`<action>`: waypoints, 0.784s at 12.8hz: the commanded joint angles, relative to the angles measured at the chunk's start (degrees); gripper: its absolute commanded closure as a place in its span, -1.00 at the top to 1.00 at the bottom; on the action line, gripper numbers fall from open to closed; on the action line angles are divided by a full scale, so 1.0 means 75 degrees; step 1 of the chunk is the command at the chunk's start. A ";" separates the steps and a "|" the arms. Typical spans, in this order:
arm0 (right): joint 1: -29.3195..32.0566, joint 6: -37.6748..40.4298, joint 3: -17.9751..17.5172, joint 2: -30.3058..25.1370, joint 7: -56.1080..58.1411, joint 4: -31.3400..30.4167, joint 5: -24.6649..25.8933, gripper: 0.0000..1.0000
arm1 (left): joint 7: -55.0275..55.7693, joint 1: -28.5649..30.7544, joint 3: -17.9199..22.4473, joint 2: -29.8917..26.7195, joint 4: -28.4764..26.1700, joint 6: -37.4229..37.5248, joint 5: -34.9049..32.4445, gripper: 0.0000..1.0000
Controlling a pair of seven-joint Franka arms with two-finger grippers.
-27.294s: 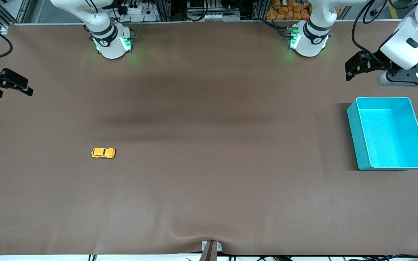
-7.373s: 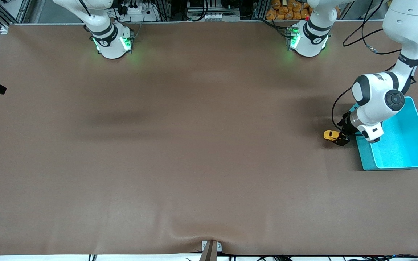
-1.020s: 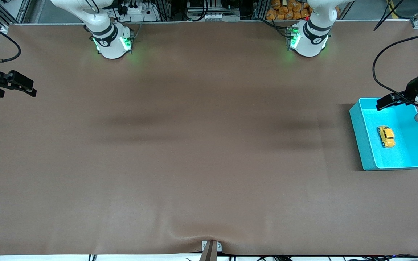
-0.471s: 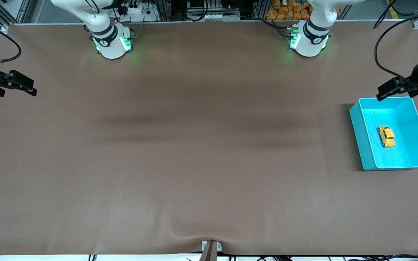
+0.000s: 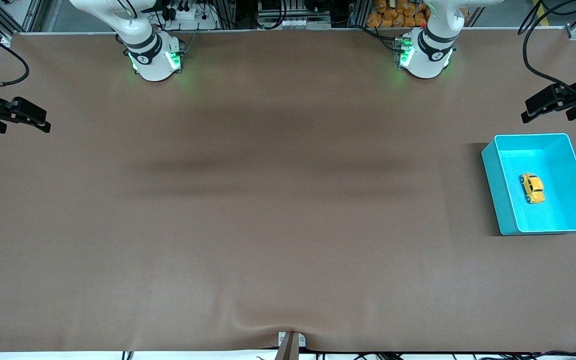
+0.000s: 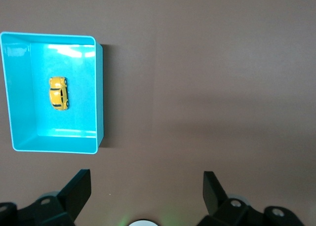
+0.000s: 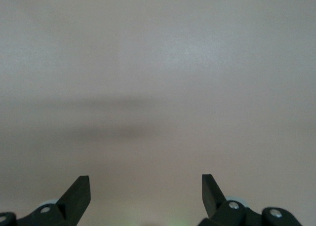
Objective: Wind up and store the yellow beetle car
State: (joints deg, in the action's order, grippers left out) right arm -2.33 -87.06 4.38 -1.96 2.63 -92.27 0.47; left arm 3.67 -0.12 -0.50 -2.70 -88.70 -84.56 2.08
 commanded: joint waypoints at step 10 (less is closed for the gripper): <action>0.0006 0.0065 -0.0010 0.0003 -0.0092 0.0103 0.0171 1.00 | -0.0910 -0.0183 -0.0120 -0.0167 0.0331 0.0705 0.0027 1.00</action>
State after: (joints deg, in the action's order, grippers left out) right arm -2.33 -87.06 4.39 -1.96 2.63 -92.22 0.56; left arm -1.98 -1.34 -1.09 -3.64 -86.94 -80.50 2.11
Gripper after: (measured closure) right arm 0.000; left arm 0.000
